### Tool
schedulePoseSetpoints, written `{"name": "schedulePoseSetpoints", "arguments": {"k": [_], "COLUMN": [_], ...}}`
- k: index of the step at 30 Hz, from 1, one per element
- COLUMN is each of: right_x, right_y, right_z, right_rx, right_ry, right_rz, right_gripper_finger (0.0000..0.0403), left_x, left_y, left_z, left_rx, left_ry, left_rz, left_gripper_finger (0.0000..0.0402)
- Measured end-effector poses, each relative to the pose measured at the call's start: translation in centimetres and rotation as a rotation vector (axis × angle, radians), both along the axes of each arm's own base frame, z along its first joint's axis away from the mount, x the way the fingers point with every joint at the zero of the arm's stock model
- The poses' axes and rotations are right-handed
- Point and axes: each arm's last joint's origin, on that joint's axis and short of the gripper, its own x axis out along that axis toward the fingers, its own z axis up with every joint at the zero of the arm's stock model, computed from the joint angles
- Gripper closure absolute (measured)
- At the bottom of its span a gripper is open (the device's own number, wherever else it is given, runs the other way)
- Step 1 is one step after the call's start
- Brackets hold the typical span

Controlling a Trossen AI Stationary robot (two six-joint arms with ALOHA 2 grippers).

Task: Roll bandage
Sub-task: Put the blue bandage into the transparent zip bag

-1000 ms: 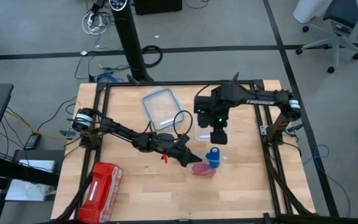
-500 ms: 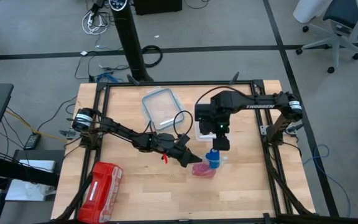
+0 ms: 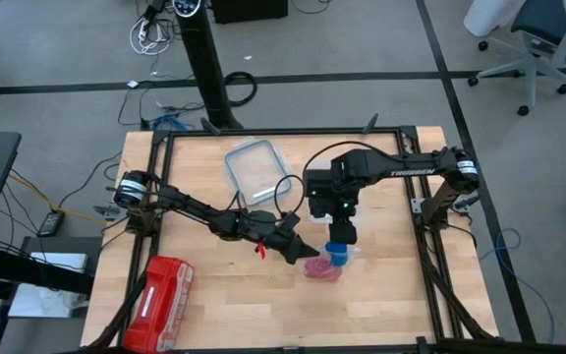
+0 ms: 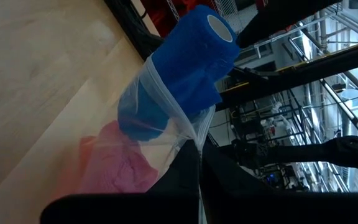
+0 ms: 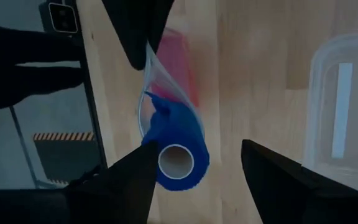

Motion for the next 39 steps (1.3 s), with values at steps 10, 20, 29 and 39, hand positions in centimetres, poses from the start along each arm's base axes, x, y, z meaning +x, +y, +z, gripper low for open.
{"name": "schedulePoseSetpoints", "arguments": {"k": [10, 20, 29, 39], "right_x": [1.4, 2.3, 2.0, 0.1], "right_y": [1.1, 2.8, 1.6, -0.7], "right_z": [-2.2, -2.8, -2.0, -1.5], "right_rx": [-0.027, 0.035, 0.056, 0.003], "right_ry": [0.055, 0.026, 0.014, 0.143], "right_rz": [0.039, 0.075, 0.024, 0.003], "right_gripper_finger": [0.0175, 0.0175, 0.0175, 0.0175], "left_x": [0.0, 0.0, 0.0, 0.0], "left_y": [0.0, 0.0, 0.0, 0.0], "left_z": [0.1, 0.1, 0.1, 0.1], "left_rx": [-0.003, -0.003, -0.002, -0.001], "left_ry": [-0.013, -0.013, -0.013, -0.012], "left_rz": [-0.003, 0.001, 0.006, 0.006], "left_gripper_finger": [0.0398, 0.0398, 0.0398, 0.0398]}}
